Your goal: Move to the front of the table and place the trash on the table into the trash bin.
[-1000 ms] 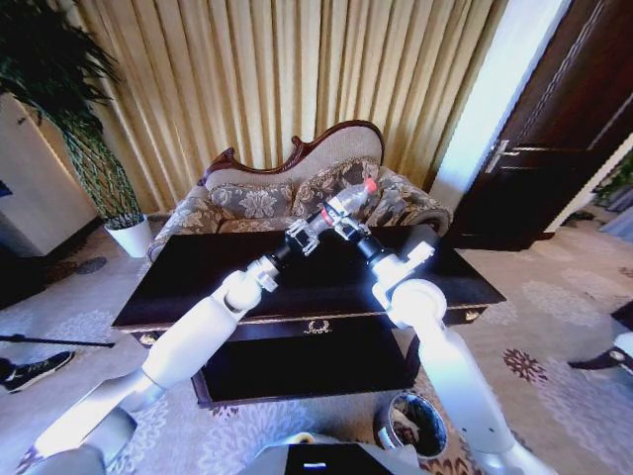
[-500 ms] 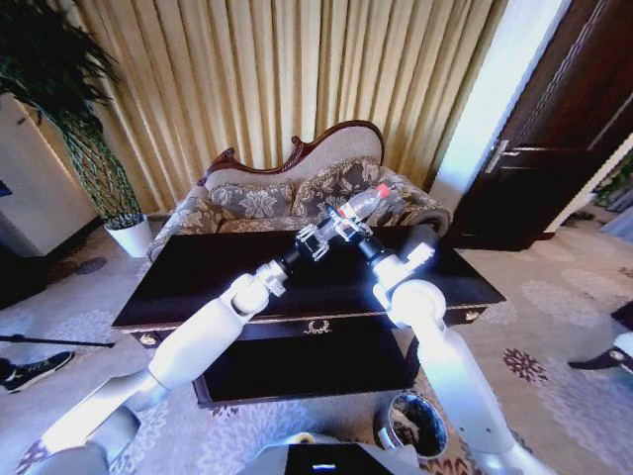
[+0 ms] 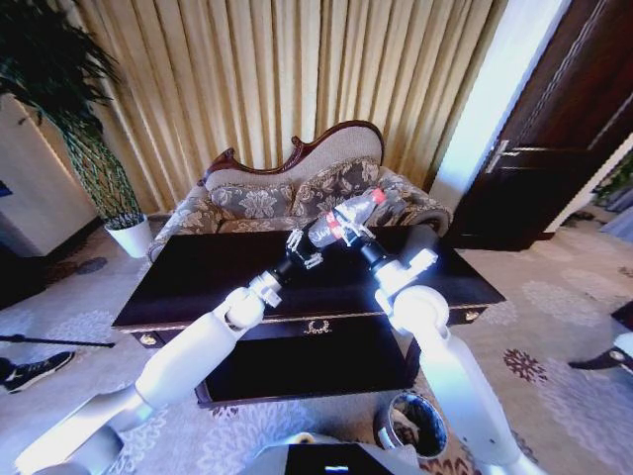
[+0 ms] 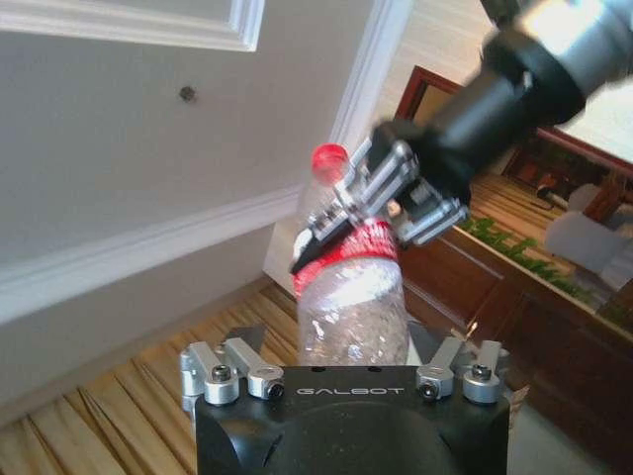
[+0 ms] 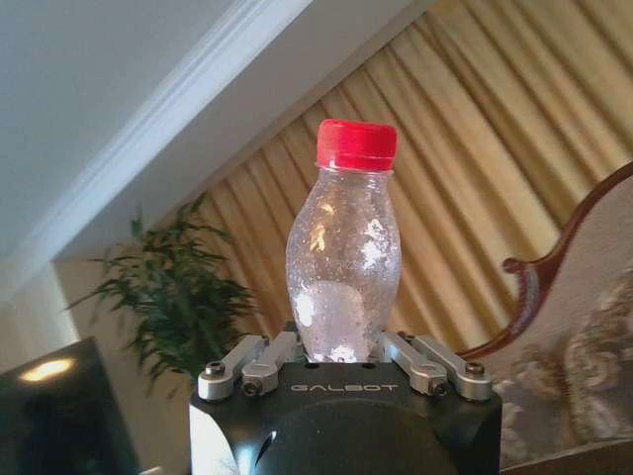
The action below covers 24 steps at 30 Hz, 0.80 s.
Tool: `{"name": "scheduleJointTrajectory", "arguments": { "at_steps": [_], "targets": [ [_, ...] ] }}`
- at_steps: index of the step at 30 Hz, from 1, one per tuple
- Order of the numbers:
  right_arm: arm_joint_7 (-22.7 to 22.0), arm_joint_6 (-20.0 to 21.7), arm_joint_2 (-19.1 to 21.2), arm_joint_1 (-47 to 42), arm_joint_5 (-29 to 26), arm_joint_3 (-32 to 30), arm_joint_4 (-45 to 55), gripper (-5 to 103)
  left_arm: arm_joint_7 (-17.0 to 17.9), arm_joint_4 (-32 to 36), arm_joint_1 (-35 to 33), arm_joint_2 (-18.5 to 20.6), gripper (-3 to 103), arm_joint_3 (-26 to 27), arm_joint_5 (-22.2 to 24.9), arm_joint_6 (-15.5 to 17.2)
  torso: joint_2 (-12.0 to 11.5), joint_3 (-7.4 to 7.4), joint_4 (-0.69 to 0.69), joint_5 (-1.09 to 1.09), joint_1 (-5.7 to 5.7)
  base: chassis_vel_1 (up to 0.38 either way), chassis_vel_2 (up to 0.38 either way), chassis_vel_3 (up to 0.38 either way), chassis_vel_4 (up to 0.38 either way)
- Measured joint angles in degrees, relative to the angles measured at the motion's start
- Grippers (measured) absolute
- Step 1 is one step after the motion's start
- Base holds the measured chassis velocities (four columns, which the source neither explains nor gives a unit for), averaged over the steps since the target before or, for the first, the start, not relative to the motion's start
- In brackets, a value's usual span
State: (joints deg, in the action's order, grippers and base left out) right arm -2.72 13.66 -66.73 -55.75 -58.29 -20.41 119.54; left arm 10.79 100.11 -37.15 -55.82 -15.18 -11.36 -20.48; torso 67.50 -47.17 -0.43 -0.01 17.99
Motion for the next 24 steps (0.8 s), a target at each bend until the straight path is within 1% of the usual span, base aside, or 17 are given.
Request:
{"name": "scheduleJointTrajectory", "arguments": {
  "at_steps": [1,2,3,5,6,9,10,11,13,14,15,16,17,18,20,22,24],
  "targets": [
    [0.0,-0.1,0.1,-0.2,0.4,-0.5,-0.3,21,-0.1,1.0,-0.7,0.5,87,-0.1,1.1,0.4,0.0,0.0,0.01,0.01,0.0,0.0,0.0,0.0,0.0],
    [0.0,-0.2,0.3,-0.5,1.1,-1.2,-0.7,21,-0.1,2.4,-1.6,1.4,87,-0.1,3.1,1.2,0.0,0.0,0.0,0.01,0.0,0.0,0.0,0.0,0.0],
    [0.0,-0.6,0.6,-0.9,1.8,-1.8,-1.0,21,-0.1,4.0,-2.8,2.5,96,0.2,5.6,2.5,0.0,0.0,-0.01,0.01,0.0,0.0,0.0,0.0,0.0],
    [0.0,-1.1,1.2,-1.7,3.9,-2.6,-1.4,21,0.2,6.1,-4.8,4.1,98,1.8,10.1,4.8,0.0,0.0,0.0,0.01,0.0,0.0,0.0,0.0,0.0],
    [0.0,-1.1,1.2,-1.7,3.9,-2.6,-1.4,21,0.2,6.1,-4.8,4.1,98,1.8,10.1,4.8,0.0,0.0,0.0,0.01,0.0,0.0,0.0,0.0,0.0],
    [0.0,-2.1,2.7,-4.4,10.3,-3.7,-1.6,21,2.1,8.8,-9.5,5.9,100,9.0,16.5,9.1,0.0,0.0,0.01,0.01,0.0,0.0,0.0,0.0,0.0],
    [0.0,-2.3,3.2,-5.4,12.8,-3.9,-1.4,21,3.1,9.2,-11.3,6.1,100,11.9,16.9,10.2,0.0,0.0,0.01,0.0,0.0,0.0,0.0,0.0,0.0],
    [0.0,-2.3,3.2,-5.4,12.8,-3.9,-1.4,21,3.1,9.2,-11.3,6.1,100,11.9,16.9,10.2,0.0,0.0,0.01,0.0,0.0,0.0,0.0,0.0,0.0],
    [0.1,-2.4,4.2,-7.7,19.3,-4.4,-1.0,21,6.0,10.0,-15.0,6.3,100,17.6,16.5,12.0,0.0,0.0,0.01,0.0,0.0,0.0,0.0,0.0,0.0],
    [0.3,-2.2,5.2,-9.4,23.6,-4.8,-0.6,21,8.2,11.0,-17.2,6.7,100,20.6,16.5,14.0,0.0,0.0,0.01,0.0,0.0,0.0,0.0,0.0,0.0],
    [0.4,-2.0,5.8,-10.5,25.3,-5.1,-0.1,21,9.8,11.8,-18.8,7.0,100,22.4,17.2,15.8,0.0,0.0,0.01,0.0,0.0,0.0,0.0,0.0,0.0],
    [0.4,-1.6,6.5,-12.0,26.8,-5.6,0.7,21,12.1,13.6,-21.4,7.7,100,25.1,20.0,19.1,0.0,0.0,0.01,0.0,0.0,0.0,0.0,0.0,0.0],
    [0.4,-1.6,6.5,-12.0,26.8,-5.6,0.7,21,12.1,13.6,-21.4,7.7,100,25.1,20.0,19.1,0.0,0.0,0.01,0.0,0.0,0.0,0.0,0.0,0.0],
    [0.4,-1.5,7.1,-13.1,27.5,-6.1,1.4,21,13.6,15.0,-23.2,8.1,100,27.2,22.8,21.5,0.0,0.0,0.0,-0.01,0.0,0.0,0.0,0.0,0.0],
    [0.6,-1.5,8.3,-16.2,29.6,-8.2,2.9,21,16.5,19.3,-27.8,9.0,100,33.5,31.4,28.0,0.0,0.01,0.02,0.01,-0.01,0.0,0.0,0.0,0.0],
    [0.7,-1.6,8.5,-16.9,30.1,-8.7,3.2,21,17.0,20.2,-28.8,9.1,100,34.9,33.1,29.3,0.0,0.01,0.01,0.01,0.0,0.0,0.0,0.0,0.0],
    [0.9,-2.3,9.0,-20.3,32.1,-11.6,4.9,21,18.9,25.3,-33.4,9.1,100,41.7,41.5,35.7,0.0,0.01,0.01,0.01,0.0,0.0,0.0,0.0,0.0]
  ]
}}
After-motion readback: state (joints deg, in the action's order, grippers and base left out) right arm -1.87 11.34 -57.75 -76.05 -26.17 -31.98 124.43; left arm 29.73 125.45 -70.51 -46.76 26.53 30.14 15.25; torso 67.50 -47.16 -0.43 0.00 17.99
